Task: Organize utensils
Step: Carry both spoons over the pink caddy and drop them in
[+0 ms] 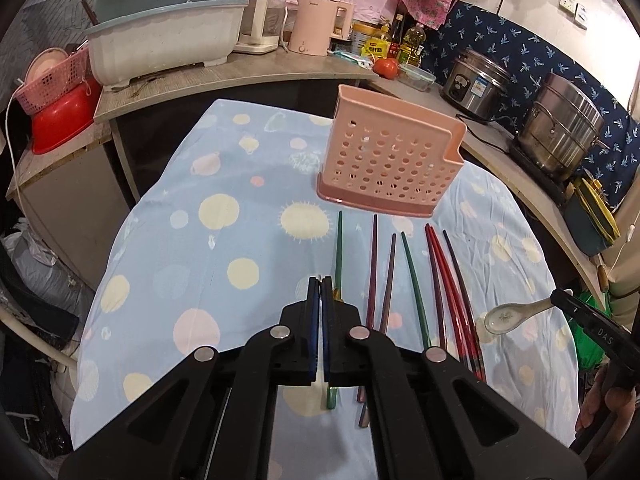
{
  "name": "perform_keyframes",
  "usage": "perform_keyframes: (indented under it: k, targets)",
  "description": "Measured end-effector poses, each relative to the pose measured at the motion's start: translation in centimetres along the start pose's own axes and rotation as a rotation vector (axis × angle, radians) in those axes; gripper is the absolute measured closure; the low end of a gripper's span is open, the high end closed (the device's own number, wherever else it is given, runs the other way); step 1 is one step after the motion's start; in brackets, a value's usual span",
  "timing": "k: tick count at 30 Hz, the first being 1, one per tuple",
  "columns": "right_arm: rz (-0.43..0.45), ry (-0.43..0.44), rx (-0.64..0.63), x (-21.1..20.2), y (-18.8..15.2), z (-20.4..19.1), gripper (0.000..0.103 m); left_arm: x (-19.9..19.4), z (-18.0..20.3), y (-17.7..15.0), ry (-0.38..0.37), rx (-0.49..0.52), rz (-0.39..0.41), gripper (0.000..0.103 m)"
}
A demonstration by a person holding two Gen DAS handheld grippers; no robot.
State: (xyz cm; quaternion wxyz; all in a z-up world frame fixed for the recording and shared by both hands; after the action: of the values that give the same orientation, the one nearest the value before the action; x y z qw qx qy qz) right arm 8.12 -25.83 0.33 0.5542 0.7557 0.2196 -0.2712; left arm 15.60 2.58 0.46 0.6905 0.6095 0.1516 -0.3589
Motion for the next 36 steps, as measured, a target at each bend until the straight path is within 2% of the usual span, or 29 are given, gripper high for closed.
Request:
perform_keyframes:
  k: [6, 14, 20, 26, 36]
  targets:
    - [0.060, 0.029, -0.024, 0.1, 4.9, -1.0, 0.096, 0.3, 1.1, 4.1, -0.007, 0.022, 0.028, 0.102]
    - [0.166, 0.048, -0.108, 1.6, 14.3, -3.7, 0.096, 0.5, 3.4, 12.8, 0.005, 0.085, 0.134, 0.102]
    - [0.215, 0.062, -0.143, 3.5, 19.2, -6.2, 0.096, 1.7, 5.1, 18.4, 0.019, 0.138, 0.201, 0.102]
    - [0.194, 0.049, -0.156, 7.1, 20.6, -7.5, 0.096, 5.6, 5.5, 20.3, 0.040, 0.155, 0.177, 0.102]
    - [0.088, 0.042, -0.143, 12.6, 18.4, -7.5, 0.096, 11.0, 4.7, 19.0, 0.038, 0.118, 0.093, 0.102]
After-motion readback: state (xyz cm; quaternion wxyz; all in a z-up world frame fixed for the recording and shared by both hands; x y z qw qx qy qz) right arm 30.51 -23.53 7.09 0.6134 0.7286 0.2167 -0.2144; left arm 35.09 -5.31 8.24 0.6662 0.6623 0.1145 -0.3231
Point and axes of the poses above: each gripper's, at about its wrist camera, not at the fingertips, and x roughly the way its jaws point, z to its right, y to its top, the point moved 6 cm from there along x, roughly the way its jaws point, and after that the axes turned 8 degrees about z, right-handed, at the moved point
